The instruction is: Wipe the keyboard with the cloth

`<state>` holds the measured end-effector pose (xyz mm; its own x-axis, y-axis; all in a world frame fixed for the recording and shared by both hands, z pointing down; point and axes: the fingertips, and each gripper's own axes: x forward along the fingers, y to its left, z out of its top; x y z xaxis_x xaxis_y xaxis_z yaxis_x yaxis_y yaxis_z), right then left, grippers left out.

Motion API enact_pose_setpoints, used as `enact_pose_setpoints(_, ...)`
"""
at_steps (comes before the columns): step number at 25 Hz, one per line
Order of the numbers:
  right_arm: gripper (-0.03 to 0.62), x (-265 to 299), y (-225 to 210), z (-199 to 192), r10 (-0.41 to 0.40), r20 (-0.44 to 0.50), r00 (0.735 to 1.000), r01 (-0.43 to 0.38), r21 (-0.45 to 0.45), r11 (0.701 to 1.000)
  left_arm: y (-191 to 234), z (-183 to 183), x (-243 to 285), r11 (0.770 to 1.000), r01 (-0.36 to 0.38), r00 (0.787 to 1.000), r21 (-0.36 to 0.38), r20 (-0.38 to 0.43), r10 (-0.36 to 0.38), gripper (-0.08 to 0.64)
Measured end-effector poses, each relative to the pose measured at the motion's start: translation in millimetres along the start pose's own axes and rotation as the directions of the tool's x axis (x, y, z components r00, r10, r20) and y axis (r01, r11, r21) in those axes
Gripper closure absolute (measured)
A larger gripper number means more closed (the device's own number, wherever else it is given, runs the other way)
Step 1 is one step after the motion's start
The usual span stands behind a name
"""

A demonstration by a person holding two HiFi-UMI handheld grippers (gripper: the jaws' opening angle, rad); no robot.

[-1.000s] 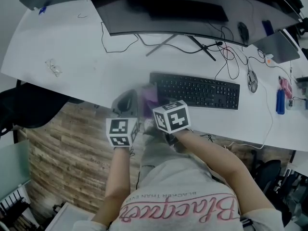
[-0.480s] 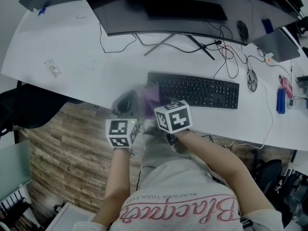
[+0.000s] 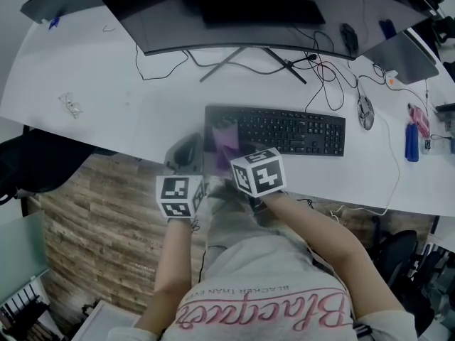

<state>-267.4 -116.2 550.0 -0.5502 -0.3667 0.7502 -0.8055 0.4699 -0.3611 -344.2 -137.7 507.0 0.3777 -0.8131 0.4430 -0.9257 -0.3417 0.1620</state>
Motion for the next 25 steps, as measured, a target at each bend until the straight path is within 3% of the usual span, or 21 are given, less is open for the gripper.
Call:
enact_pose_setpoints(8, 0.509, -15.3, -22.4, -7.1, -0.004, -0.002, 1.000, 0.004, 0.011, 1.000, -23.2, -0.4, 7.8, 1.000, 0.012, 1.000, -0.010, -0.011, -0.012, 0.555)
enact_pose_setpoints(25, 0.508, -46.3, -70.2, -21.4, 0.007, 0.020, 1.000, -0.008, 0.074, 0.997, -89.2, -8.1, 23.4, 0.998, 0.058, 0.997, 0.039, -0.058, -0.055, 0.555)
